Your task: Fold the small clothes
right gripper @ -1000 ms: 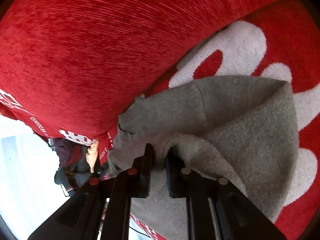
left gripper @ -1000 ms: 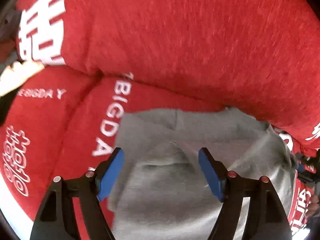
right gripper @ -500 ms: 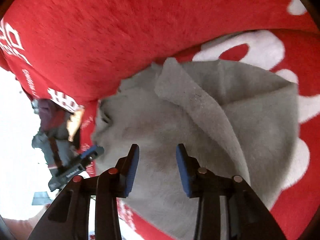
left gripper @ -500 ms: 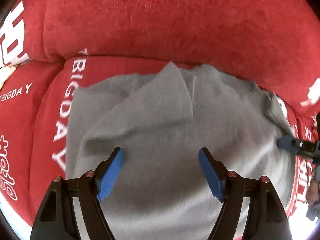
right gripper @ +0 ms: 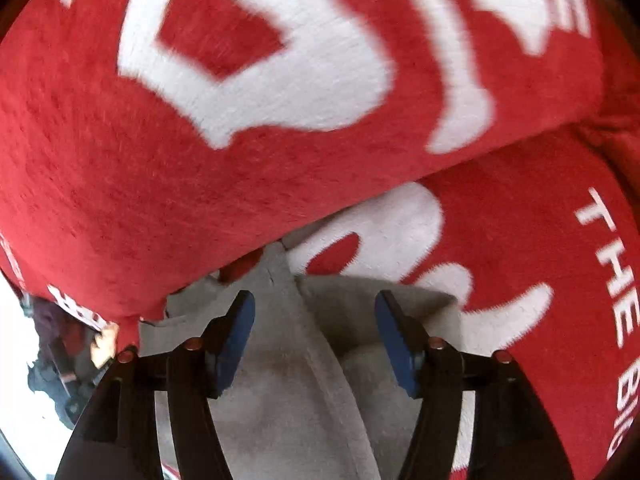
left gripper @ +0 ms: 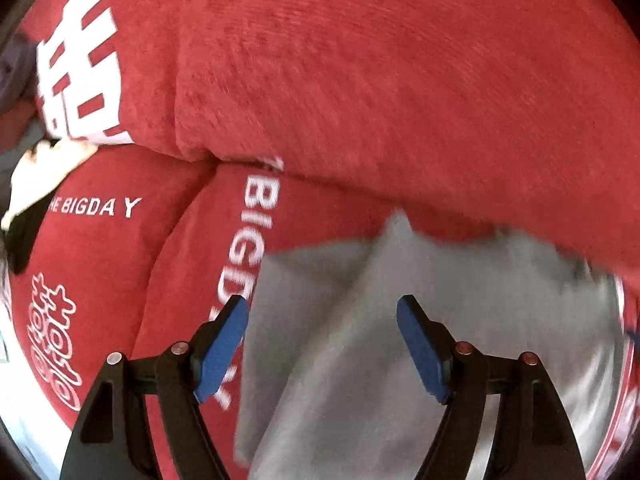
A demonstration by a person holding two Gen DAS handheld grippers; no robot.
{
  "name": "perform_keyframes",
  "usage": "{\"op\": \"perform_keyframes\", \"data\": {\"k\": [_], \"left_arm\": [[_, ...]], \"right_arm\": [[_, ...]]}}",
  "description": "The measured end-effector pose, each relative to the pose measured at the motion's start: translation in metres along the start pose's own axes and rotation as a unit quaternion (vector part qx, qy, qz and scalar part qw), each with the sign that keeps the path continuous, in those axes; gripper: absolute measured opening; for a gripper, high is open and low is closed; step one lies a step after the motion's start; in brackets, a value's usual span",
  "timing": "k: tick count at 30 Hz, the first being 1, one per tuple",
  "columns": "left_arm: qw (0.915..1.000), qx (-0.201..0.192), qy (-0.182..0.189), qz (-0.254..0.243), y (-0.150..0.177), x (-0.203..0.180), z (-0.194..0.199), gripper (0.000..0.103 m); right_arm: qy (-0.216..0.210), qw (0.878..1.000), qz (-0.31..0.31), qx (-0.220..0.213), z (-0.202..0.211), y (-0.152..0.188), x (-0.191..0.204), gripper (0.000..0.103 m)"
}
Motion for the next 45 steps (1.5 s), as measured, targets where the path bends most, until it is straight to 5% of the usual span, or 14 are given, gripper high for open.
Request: {"op": "perform_keyframes", "data": {"k": [6, 12, 20, 24, 26, 28, 29, 30, 36, 41, 45], "left_arm": [[0.9968, 0.048, 0.063, -0.013, 0.068, 0.02, 0.024, 0.077], [0.9896, 0.085, 0.116, -0.009, 0.125, 0.05, 0.031, 0.077], [0.9765, 0.1, 0.187, -0.04, 0.141, 0.048, 0.027, 0.076], [0.9731, 0.107, 0.194, -0.062, 0.14, 0.042, 0.018, 0.043], [0.9735, 0.104, 0.193, -0.067, 0.138, 0.046, 0.016, 0.012], [0.9702, 0.104, 0.214, -0.047, 0.136, 0.053, 0.02, 0.011], [0.9684, 0.101, 0.224, -0.041, 0.135, 0.057, 0.024, 0.01], [0.9677, 0.095, 0.23, -0.045, 0.135, 0.062, 0.031, 0.01], [0.9696, 0.087, 0.216, -0.073, 0.155, 0.072, 0.044, 0.007], [0.9733, 0.091, 0.202, -0.059, 0.165, 0.075, 0.03, 0.007], [0.9769, 0.08, 0.189, -0.06, 0.162, 0.077, 0.039, 0.007]], "right_arm": [[-0.027, 0.999, 0.017, 0.028, 0.033, 0.033, 0.015, 0.067], [-0.042, 0.996, 0.009, 0.072, 0.063, 0.119, 0.018, 0.069], [-0.027, 0.991, -0.101, 0.08, 0.088, 0.211, -0.027, 0.071], [-0.027, 0.986, -0.148, 0.067, 0.08, 0.22, -0.045, 0.071], [-0.038, 0.984, -0.167, 0.048, 0.081, 0.215, -0.05, 0.071], [-0.047, 0.98, -0.19, 0.034, 0.079, 0.209, -0.051, 0.07], [-0.052, 0.978, -0.202, 0.032, 0.078, 0.205, -0.052, 0.052], [-0.051, 0.977, -0.206, 0.034, 0.075, 0.203, -0.05, 0.008], [-0.029, 0.992, -0.113, 0.05, 0.094, 0.19, -0.031, 0.008], [0.034, 0.991, -0.101, 0.076, 0.084, 0.207, -0.063, 0.006], [0.039, 0.993, -0.086, 0.077, 0.083, 0.207, -0.063, 0.007]]}}
Point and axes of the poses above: each gripper's, at about its wrist camera, not at the fingertips, and z roughly against the way its jaws point, x to its left, y to its underside, the point moved 5 cm from there along -z, roughly the way its jaws point, and after that the axes turned 5 degrees about -x, right-handed, at the moved point
